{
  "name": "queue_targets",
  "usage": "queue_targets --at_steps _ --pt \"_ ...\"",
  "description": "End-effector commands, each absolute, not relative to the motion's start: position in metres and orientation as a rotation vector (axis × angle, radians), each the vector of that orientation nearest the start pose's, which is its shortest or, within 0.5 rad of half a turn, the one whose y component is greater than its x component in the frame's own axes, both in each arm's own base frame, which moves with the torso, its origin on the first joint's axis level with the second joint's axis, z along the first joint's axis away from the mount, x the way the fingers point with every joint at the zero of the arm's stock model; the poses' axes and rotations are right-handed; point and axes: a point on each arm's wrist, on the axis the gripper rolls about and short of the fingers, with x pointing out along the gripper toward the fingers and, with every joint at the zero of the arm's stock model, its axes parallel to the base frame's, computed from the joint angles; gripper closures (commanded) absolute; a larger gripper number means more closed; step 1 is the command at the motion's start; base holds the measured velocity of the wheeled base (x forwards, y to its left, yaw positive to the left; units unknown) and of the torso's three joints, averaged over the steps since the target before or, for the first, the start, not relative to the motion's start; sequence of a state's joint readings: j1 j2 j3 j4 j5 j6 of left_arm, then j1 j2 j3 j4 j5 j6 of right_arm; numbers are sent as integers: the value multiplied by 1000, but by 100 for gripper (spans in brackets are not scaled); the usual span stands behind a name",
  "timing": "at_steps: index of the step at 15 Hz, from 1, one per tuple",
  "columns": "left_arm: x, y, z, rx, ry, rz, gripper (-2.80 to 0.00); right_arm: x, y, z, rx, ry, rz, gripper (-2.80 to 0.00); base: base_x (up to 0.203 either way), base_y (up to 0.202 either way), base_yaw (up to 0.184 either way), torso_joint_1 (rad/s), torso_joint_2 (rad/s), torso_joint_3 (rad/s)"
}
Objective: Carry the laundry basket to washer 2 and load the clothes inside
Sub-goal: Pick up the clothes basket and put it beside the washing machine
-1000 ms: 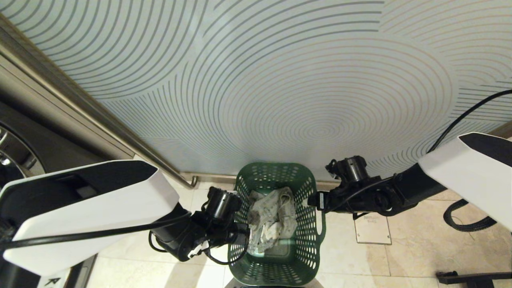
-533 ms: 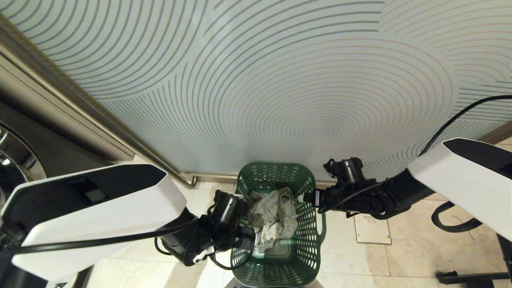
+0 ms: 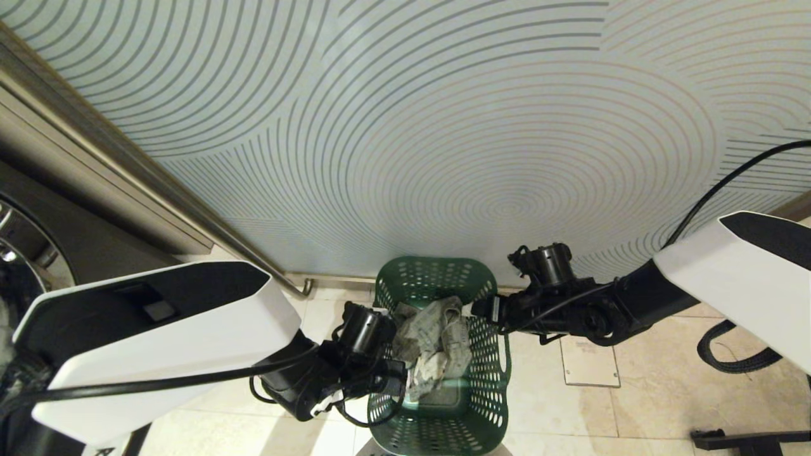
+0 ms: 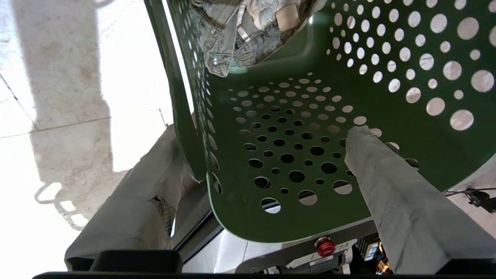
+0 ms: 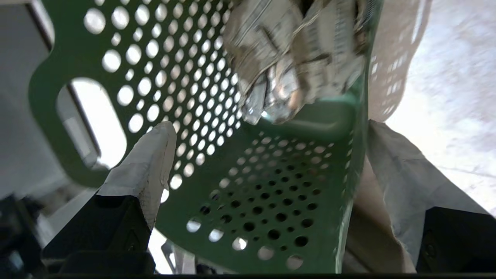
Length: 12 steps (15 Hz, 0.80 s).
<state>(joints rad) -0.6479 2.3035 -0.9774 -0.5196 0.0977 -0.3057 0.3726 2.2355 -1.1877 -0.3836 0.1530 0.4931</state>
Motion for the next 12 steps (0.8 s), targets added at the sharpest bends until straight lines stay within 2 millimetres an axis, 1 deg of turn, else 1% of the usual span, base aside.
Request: queue_targets --at_steps 1,4,8,9,12 --pt "311 -232 -3 12 826 -394 -280 385 160 57 390 792 337 -280 0 0 0 0 0 0" --pt "309 -233 -4 15 827 -398 -280 386 160 50 391 808 335 -280 0 0 0 0 0 0" --pt "308 -235 -4 14 826 -403 -280 384 162 44 396 834 374 -280 0 0 0 0 0 0" --pt "308 -236 -4 10 827 -402 -280 385 162 40 394 832 373 -280 0 0 0 0 0 0" --pt "305 -238 -4 -2 835 -401 -280 388 163 37 409 777 393 -280 0 0 0 0 0 0"
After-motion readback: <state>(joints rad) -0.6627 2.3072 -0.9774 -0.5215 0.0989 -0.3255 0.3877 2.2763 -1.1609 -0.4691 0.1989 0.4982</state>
